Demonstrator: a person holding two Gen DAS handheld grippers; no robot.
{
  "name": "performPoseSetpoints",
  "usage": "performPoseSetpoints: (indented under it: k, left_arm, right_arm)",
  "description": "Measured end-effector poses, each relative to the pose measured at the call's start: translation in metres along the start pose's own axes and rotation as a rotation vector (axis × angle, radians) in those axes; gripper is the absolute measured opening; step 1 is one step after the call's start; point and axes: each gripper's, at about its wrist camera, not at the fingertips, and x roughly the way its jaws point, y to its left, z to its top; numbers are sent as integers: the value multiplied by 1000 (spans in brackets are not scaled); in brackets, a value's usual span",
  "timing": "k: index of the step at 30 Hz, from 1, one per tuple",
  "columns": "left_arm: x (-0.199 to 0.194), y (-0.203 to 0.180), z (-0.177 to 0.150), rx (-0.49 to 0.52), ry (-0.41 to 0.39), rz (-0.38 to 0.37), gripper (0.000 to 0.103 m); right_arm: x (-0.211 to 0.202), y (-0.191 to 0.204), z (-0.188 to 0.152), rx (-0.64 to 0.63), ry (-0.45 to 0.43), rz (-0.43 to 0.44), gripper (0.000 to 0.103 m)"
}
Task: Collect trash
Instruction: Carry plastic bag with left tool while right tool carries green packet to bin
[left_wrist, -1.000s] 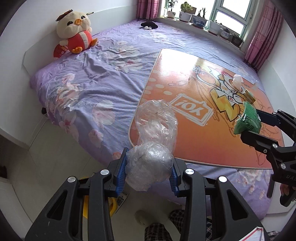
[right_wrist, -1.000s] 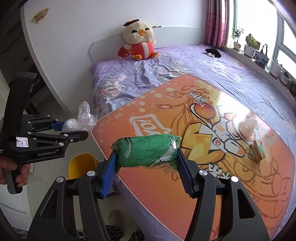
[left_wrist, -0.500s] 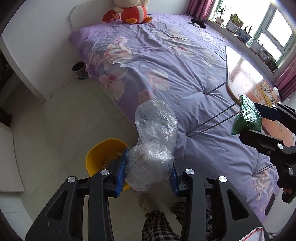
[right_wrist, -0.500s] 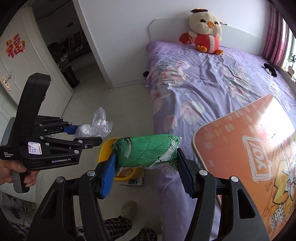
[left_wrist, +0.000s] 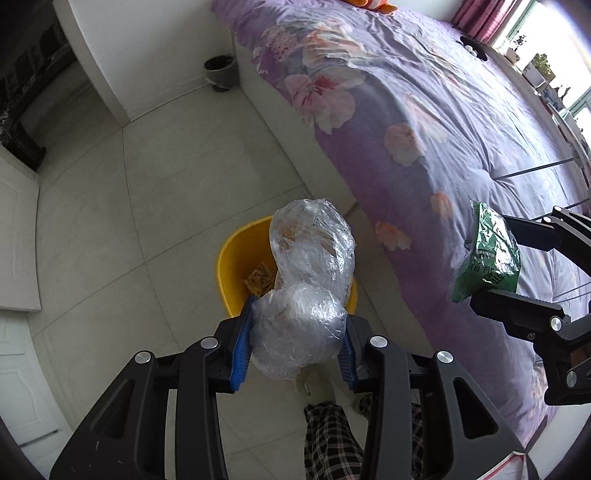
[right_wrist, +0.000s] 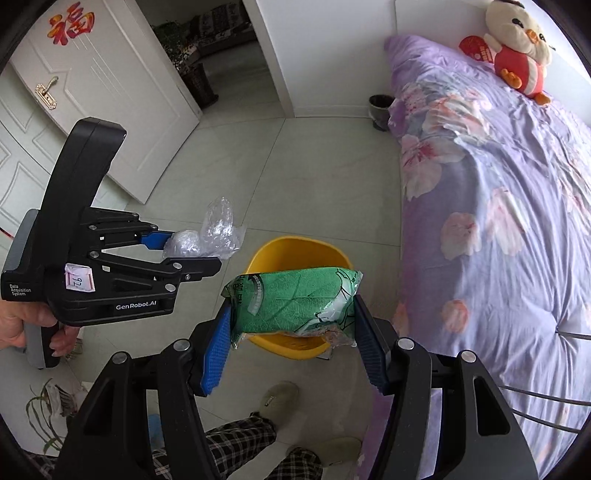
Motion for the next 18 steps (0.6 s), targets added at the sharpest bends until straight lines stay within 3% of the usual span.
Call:
performPoseSetpoints:
  k: [9, 18]
  left_arm:
    - [74, 31, -5, -57, 70, 5, 39]
    - [144, 47, -2, -127, 125, 1, 40]
  right_arm:
    - [100, -11, -2, -37, 143, 26, 63]
    - [178, -30, -13, -50, 225, 42, 63]
